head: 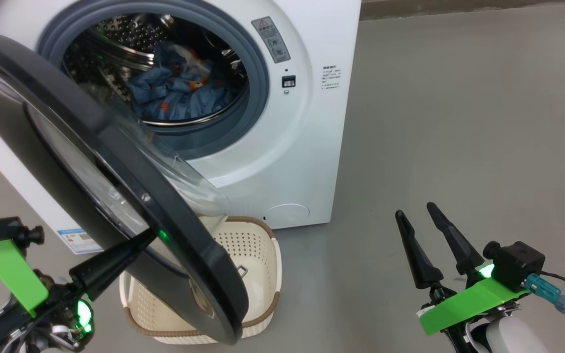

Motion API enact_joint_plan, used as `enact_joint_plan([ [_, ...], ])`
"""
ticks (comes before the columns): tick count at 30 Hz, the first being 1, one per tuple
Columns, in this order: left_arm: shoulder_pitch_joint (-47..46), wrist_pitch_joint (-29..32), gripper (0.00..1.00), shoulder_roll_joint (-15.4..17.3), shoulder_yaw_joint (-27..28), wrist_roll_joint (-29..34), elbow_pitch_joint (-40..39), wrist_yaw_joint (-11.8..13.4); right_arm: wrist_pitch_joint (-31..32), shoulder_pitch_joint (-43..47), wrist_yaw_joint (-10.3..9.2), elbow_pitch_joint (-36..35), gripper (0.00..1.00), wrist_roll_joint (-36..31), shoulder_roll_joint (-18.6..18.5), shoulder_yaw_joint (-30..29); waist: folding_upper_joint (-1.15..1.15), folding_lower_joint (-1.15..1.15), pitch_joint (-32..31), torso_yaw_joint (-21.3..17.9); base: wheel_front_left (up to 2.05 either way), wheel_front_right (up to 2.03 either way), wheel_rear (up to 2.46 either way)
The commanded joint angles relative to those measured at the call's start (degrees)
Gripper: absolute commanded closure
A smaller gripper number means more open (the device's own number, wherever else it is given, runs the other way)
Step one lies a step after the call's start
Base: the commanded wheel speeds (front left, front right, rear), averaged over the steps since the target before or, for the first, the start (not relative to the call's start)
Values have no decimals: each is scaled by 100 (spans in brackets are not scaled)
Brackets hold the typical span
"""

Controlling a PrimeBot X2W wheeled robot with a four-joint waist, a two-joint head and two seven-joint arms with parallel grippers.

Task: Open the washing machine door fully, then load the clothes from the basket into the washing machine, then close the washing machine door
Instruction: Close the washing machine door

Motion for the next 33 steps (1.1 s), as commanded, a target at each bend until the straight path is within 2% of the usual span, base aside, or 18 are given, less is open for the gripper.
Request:
enact_joint_plan([
  [1, -267, -35, 100, 120, 202, 90, -128, -49, -27, -92, 9, -160, 0, 0, 29, 92, 0, 0, -5, 38, 0, 0, 0],
  [9, -192, -180, 100, 212, 323, 254, -187, -180, -27, -75, 9, -146, 0, 0, 31, 72, 0, 0, -58, 245, 0, 0, 0],
  [10, -162, -208, 92, 226, 346, 283, -208, -222, -27, -71, 9, -148, 0, -3, 34, 70, 0, 0, -63, 261, 0, 0, 0],
  [12, -96, -313, 20, 219, 409, 347, -258, -318, -27, -63, 9, -157, 0, -6, 39, 59, 0, 0, -71, 295, 0, 0, 0],
  [13, -57, -378, 0, 218, 438, 401, -288, -372, -27, -64, 9, -154, 0, -1, 35, 52, 0, 0, -73, 311, 0, 0, 0],
  [15, 24, -574, 0, 256, 496, 627, -345, -529, -27, -61, 9, -154, 0, 5, 28, 44, 0, 0, -77, 333, 0, 0, 0],
  [16, 24, -574, 0, 256, 496, 627, -345, -529, -27, -61, 9, -154, 0, 5, 28, 44, 0, 0, -77, 333, 0, 0, 0],
  [19, 135, -971, 0, 354, 538, 1144, -422, -871, -27, -49, 9, -178, 0, 2, 20, 42, 0, 0, -78, 342, 0, 0, 0],
  [22, 259, -1444, 0, 388, 544, 1649, -506, -1072, -27, -66, 9, -181, 0, 22, -9, 40, 0, 0, -70, 327, 0, 0, 0],
  [27, 499, -2547, 0, 444, 426, 2660, -652, -1167, -27, -78, 9, -191, 0, 26, -28, 45, 0, 0, -53, 279, 0, 0, 0],
  [33, 825, -4099, 0, 696, -91, 3744, -700, -1173, -27, -86, 9, -204, 0, 18, -52, 33, 0, 0, -26, 236, 0, 0, 0],
])
